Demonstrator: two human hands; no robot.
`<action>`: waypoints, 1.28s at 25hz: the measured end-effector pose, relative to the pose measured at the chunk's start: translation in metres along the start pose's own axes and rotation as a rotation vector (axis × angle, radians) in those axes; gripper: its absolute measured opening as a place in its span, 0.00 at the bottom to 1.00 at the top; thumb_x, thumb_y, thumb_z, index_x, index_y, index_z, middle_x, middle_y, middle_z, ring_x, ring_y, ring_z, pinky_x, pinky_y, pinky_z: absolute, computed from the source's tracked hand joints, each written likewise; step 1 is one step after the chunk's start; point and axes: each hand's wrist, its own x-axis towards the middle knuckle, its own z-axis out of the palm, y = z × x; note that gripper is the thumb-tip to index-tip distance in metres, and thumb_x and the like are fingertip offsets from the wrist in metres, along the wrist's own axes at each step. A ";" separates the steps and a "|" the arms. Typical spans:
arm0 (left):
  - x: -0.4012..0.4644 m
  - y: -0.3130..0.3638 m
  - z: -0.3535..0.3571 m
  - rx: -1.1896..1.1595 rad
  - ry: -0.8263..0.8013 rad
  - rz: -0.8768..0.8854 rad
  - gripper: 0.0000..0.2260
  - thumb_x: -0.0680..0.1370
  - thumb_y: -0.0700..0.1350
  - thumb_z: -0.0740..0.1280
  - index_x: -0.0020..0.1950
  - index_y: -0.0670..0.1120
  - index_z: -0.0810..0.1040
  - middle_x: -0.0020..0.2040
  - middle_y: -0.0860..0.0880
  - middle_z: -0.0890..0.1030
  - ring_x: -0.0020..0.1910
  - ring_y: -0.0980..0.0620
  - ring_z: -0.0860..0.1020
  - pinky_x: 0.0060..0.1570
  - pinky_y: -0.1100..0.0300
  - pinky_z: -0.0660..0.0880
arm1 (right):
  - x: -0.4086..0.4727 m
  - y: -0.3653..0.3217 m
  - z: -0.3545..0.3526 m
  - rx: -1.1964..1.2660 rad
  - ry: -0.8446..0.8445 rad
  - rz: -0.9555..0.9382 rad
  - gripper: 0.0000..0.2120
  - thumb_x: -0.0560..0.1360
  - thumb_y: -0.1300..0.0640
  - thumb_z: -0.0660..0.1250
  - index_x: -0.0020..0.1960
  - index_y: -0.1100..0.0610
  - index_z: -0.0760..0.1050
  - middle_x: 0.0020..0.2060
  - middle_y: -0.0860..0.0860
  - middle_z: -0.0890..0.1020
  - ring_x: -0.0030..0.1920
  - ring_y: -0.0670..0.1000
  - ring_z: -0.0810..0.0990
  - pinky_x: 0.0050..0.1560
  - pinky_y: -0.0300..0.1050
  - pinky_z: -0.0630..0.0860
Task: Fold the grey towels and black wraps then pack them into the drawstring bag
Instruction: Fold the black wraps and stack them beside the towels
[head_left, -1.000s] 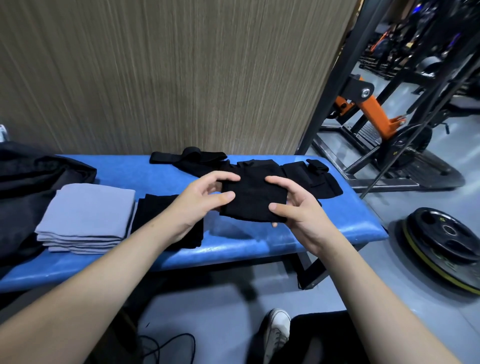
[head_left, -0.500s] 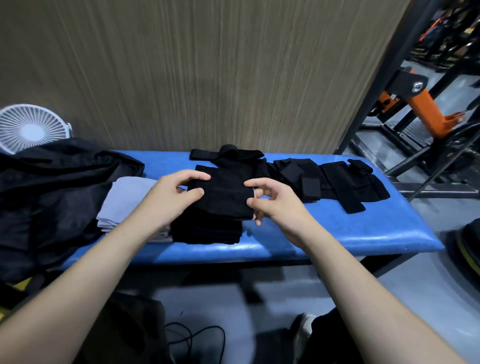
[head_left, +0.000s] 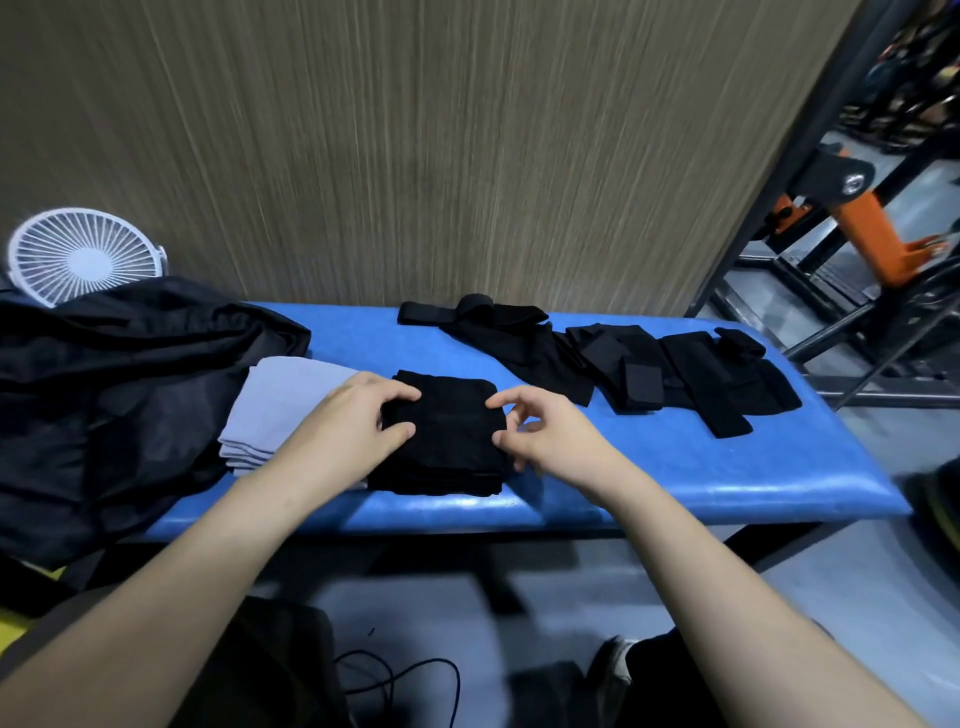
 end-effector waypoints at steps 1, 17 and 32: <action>0.000 -0.001 0.001 0.009 -0.007 -0.001 0.17 0.77 0.47 0.71 0.65 0.55 0.77 0.56 0.53 0.74 0.44 0.59 0.74 0.53 0.61 0.70 | 0.001 0.002 0.000 -0.054 -0.001 -0.013 0.12 0.76 0.64 0.70 0.58 0.54 0.78 0.35 0.52 0.74 0.30 0.47 0.75 0.37 0.41 0.74; 0.010 -0.015 0.001 0.302 -0.099 0.247 0.20 0.74 0.64 0.68 0.66 0.63 0.73 0.68 0.66 0.67 0.62 0.62 0.66 0.76 0.56 0.51 | 0.011 0.024 0.006 -0.591 -0.021 -0.277 0.22 0.75 0.46 0.71 0.68 0.46 0.73 0.65 0.45 0.70 0.64 0.50 0.71 0.68 0.51 0.68; 0.027 -0.003 -0.004 0.185 0.211 0.244 0.12 0.73 0.63 0.69 0.53 0.60 0.80 0.52 0.63 0.78 0.53 0.54 0.76 0.62 0.52 0.66 | 0.007 0.034 -0.035 -0.508 0.128 -0.158 0.16 0.77 0.45 0.69 0.64 0.46 0.75 0.58 0.42 0.73 0.57 0.49 0.75 0.61 0.50 0.74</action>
